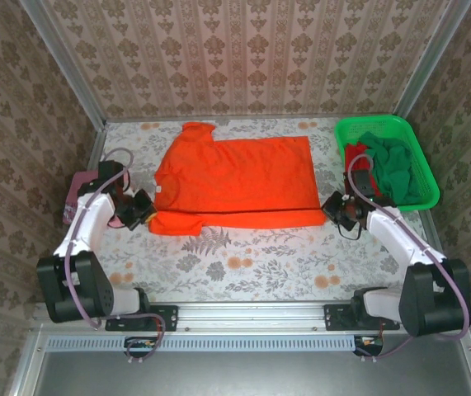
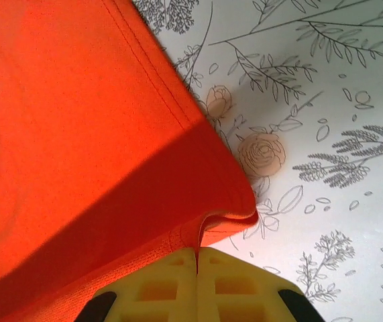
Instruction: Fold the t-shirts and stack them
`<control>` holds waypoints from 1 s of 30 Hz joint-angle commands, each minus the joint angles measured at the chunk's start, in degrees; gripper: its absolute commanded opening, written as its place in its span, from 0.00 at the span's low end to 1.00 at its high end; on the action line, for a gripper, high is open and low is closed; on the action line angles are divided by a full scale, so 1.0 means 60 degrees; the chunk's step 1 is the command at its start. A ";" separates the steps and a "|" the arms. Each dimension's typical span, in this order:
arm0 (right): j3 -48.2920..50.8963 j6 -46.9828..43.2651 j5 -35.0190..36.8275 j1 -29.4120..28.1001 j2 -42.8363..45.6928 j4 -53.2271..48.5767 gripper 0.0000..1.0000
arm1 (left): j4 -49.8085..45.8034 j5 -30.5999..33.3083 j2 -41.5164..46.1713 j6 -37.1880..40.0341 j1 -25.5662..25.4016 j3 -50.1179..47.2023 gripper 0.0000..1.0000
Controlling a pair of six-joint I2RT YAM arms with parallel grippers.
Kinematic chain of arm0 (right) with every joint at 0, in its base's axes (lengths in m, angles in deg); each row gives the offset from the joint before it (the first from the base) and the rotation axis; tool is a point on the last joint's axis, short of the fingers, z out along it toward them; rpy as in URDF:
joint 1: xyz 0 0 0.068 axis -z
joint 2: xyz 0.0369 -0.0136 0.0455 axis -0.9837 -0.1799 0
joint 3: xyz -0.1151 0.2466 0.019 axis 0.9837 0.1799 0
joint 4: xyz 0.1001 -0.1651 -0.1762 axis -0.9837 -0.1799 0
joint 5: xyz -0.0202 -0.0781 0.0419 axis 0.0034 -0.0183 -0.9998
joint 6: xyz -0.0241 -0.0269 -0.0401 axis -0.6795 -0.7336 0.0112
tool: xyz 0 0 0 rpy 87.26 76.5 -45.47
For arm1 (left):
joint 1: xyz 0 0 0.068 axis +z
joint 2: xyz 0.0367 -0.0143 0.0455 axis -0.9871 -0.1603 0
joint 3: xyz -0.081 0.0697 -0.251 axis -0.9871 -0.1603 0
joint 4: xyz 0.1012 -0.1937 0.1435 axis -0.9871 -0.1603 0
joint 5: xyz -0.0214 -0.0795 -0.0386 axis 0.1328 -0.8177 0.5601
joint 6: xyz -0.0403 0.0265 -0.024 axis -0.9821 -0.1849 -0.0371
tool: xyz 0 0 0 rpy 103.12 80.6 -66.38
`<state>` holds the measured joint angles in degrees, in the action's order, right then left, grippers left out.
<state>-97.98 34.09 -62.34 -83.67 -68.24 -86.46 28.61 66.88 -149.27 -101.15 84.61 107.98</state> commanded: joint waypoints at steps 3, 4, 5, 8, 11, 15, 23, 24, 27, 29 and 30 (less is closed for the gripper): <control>-0.0900 -0.0066 0.0311 -0.0060 -0.0688 -0.0092 0.00 | 0.0135 0.0145 -0.0830 0.0402 0.0043 0.0906 0.00; -0.1097 -0.0103 0.0340 -0.0060 -0.0836 -0.0117 0.00 | 0.0171 0.0143 -0.0963 0.0409 0.0035 0.1010 0.00; -0.1240 -0.0157 0.0343 -0.0064 -0.0990 -0.0128 0.00 | 0.0202 0.0145 -0.1056 0.0417 0.0035 0.1074 0.00; -0.1727 -0.0324 0.0386 -0.0060 -0.1655 -0.0193 0.00 | 0.0335 0.0174 -0.1361 0.0417 0.0025 0.1315 0.00; -0.2274 -0.0538 0.0357 -0.0060 -0.2301 -0.0305 0.00 | 0.0475 0.0246 -0.1679 0.0472 -0.0021 0.1530 0.00; -0.2931 -0.0717 0.0291 -0.0065 -0.3019 -0.0515 0.00 | 0.0490 0.0295 -0.2077 0.0632 -0.0066 0.1936 0.00; -0.3923 -0.1024 0.0283 -0.0068 -0.3991 -0.0517 0.00 | 0.0673 0.0419 -0.2755 0.0783 -0.0081 0.2500 0.00; -0.4123 -0.1101 0.0283 -0.0061 -0.4153 -0.0779 0.00 | 0.0666 0.0423 -0.2823 0.0781 -0.0074 0.2601 0.00; -0.4590 -0.1222 0.0294 -0.0060 -0.4471 -0.0951 0.00 | 0.0644 0.0365 -0.3068 0.0741 -0.0109 0.2964 0.00; -0.4843 -0.1273 0.0314 -0.0060 -0.4629 -0.0985 0.00 | 0.0547 0.0372 -0.3248 0.0767 -0.0155 0.3258 0.00; -0.4980 -0.1286 0.0327 -0.0060 -0.4706 -0.1007 0.00 | 0.0476 0.0401 -0.3366 0.0785 -0.0172 0.3430 0.00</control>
<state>-124.88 27.93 -61.68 -83.84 -95.08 -89.68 32.34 68.23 -168.35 -97.78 84.04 125.12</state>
